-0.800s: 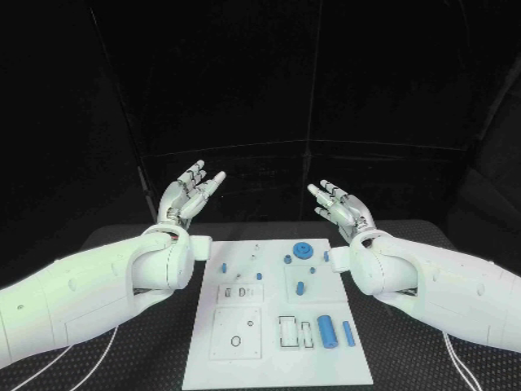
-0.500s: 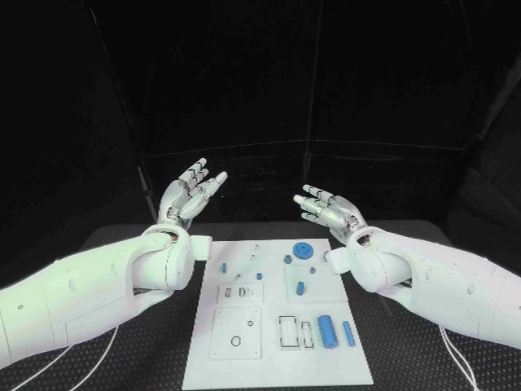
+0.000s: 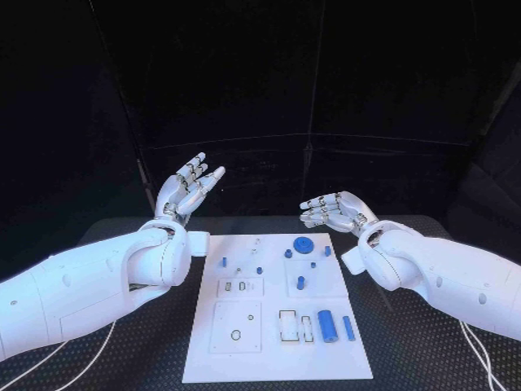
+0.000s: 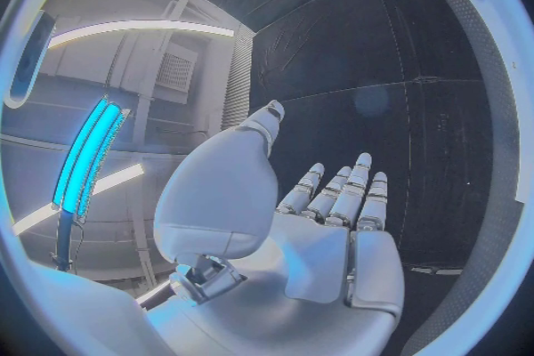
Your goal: Assemble the parts on the task board
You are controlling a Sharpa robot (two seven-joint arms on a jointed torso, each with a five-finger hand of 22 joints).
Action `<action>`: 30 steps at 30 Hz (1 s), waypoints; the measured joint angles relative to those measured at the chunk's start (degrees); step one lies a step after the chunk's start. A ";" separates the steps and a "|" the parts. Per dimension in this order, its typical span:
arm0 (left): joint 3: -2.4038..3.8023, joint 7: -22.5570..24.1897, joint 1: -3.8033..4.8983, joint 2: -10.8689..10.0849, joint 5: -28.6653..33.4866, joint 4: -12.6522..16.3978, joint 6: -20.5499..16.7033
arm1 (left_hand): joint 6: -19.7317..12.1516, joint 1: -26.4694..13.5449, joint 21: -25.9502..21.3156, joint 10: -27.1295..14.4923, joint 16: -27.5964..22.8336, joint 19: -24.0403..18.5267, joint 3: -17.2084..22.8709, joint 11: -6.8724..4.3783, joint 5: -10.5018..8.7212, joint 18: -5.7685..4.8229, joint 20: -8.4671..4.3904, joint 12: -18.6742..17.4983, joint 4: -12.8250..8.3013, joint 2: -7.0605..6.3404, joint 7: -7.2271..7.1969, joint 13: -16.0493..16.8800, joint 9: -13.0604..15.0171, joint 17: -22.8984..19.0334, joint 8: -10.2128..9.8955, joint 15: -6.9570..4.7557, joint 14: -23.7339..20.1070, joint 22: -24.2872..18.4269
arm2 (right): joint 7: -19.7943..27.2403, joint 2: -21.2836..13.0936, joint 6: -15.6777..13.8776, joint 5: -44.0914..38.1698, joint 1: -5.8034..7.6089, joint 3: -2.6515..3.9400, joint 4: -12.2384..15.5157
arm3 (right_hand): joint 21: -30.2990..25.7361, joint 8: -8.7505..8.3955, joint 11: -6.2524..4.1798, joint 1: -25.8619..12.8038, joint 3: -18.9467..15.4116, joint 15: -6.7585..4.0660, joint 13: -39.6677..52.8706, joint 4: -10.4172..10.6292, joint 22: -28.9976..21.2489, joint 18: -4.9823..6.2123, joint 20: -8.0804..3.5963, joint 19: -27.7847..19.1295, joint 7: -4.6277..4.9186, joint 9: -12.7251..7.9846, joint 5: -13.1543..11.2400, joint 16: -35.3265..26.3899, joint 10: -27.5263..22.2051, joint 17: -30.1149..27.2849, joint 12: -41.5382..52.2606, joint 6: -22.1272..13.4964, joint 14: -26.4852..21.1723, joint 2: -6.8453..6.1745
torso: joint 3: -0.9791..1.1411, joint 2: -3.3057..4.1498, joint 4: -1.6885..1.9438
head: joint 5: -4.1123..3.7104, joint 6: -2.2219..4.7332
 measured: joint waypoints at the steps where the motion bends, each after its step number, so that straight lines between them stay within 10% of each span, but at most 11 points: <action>1: 0.00 0.05 0.04 -0.11 0.01 0.31 0.09 | 0.41 0.00 0.00 0.14 0.00 0.00 0.00 0.08 0.00 0.00 0.00 0.01 0.00 0.00 0.04 0.00 0.00 0.06 0.06 0.12 0.31 0.06 | -0.40 -0.02 -0.01 -2.00 0.32 0.02 0.03 | 1.20 0.00 -0.52 0.00 0.38 -0.88 0.00 -0.38 0.47 -0.01 -0.89 1.90 -0.03 -0.03 0.00 0.81 1.10 0.41 0.00 0.97 2.65 0.00 | -0.03 0.14 0.00 | 0.02 -0.01; 6: 0.00 0.23 0.11 -0.97 0.04 2.63 0.58 | 0.93 0.24 0.00 0.82 0.22 0.21 0.17 -0.05 0.00 0.00 0.20 0.22 -0.17 0.24 0.02 0.06 0.07 0.14 0.22 0.12 0.70 0.06 | -2.55 0.05 0.44 -13.81 2.45 0.22 0.65 | 9.42 0.00 -2.94 0.63 1.45 -4.87 0.00 -1.77 4.40 0.00 -6.02 11.54 -1.54 -0.20 -0.33 6.27 7.01 3.34 0.00 5.07 16.13 -0.63 | -0.16 1.15 0.12 | 0.03 -0.15; 12: 0.00 0.32 0.15 -1.97 0.07 5.31 1.08 | 1.04 0.24 0.22 1.22 0.22 0.21 0.17 -0.05 0.00 0.00 0.20 0.22 -0.17 0.24 0.12 0.06 0.07 0.20 0.22 0.16 1.06 0.11 | -6.27 0.12 2.39 -28.12 3.68 0.21 1.67 | 16.69 -0.73 -4.86 -0.51 2.01 -6.37 0.01 -2.33 8.47 -0.02 -8.57 15.06 -2.62 -0.35 -0.33 12.60 10.76 7.33 -1.74 7.79 20.81 -1.86 | -0.42 2.49 0.64 | -0.18 -0.17; 30: -0.01 0.40 0.20 -4.23 0.14 10.94 2.06 | 1.52 0.45 0.56 1.42 0.42 0.95 0.33 0.16 0.00 -0.01 0.29 0.21 -0.33 0.45 0.21 0.10 0.11 0.32 0.22 0.23 1.81 0.37 | -18.69 1.46 9.48 -57.61 4.37 0.19 3.34 | 27.12 -4.20 -4.36 -3.69 3.11 -6.57 0.01 0.56 14.69 -0.02 -8.40 14.89 -3.85 -0.40 -2.33 34.60 6.32 22.38 -4.60 6.69 21.01 -6.00 | -1.26 7.10 1.55 | -1.24 0.77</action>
